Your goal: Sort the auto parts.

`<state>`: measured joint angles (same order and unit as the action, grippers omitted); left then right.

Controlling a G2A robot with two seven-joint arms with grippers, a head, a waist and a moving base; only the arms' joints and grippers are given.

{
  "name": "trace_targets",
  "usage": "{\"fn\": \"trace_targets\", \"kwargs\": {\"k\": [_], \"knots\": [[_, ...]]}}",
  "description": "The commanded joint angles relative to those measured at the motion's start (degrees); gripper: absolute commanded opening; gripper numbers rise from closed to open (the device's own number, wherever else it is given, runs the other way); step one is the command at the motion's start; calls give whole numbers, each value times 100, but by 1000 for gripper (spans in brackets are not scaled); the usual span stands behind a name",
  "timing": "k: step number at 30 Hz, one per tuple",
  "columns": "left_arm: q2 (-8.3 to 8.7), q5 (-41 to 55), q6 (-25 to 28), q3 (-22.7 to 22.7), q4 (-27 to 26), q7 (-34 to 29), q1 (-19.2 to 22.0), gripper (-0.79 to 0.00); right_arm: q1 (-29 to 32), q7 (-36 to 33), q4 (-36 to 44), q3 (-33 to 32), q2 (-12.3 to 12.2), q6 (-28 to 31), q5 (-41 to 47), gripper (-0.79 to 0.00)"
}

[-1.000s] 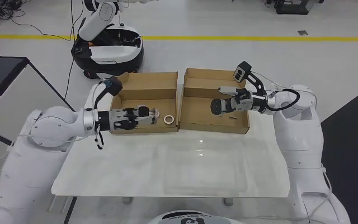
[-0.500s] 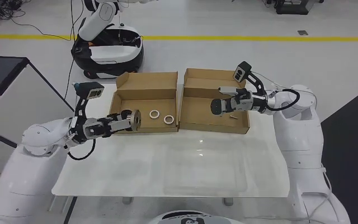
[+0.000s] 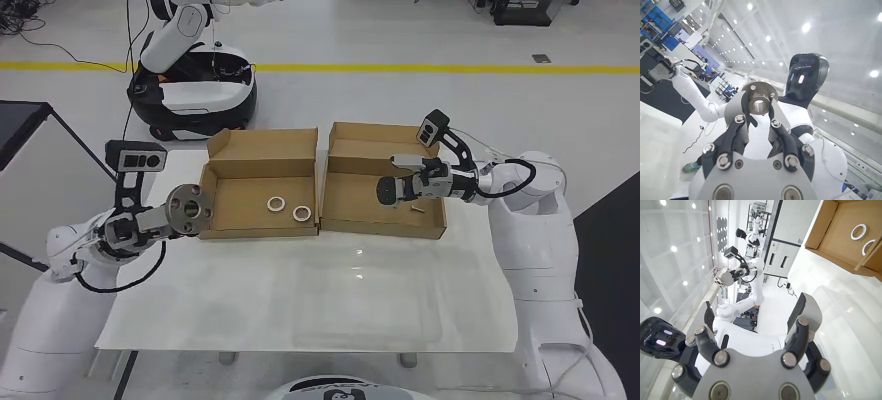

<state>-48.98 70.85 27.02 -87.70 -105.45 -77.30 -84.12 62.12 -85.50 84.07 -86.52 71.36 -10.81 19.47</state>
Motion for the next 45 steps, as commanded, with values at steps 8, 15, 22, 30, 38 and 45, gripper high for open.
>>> {"fn": "trace_targets", "kwargs": {"k": [8, 15, 22, 30, 38, 45], "knots": [[-100, 61, -115, -166, -62, -113, -87, -785, 0, 0, 0, 0, 0, 0, 0, 0], [-100, 61, -115, -166, -62, -113, -87, -785, 0, 0, 0, 0, 0, 0, 0, 0], [-187, 716, -355, -55, -195, -41, -212, -785, 0, 0, 0, 0, 0, 0, 0, 0], [-359, 2102, -699, 132, -175, -275, -262, -785, 0, 0, 0, 0, 0, 0, 0, 0], [-469, 2167, -963, 93, -2, -369, -200, -785, 0, 0, 0, 0, 0, 0, 0, 0], [-512, 1220, -843, -29, 49, -187, -228, -785, 0, 0, 0, 0, 0, 0, 0, 0]]}}
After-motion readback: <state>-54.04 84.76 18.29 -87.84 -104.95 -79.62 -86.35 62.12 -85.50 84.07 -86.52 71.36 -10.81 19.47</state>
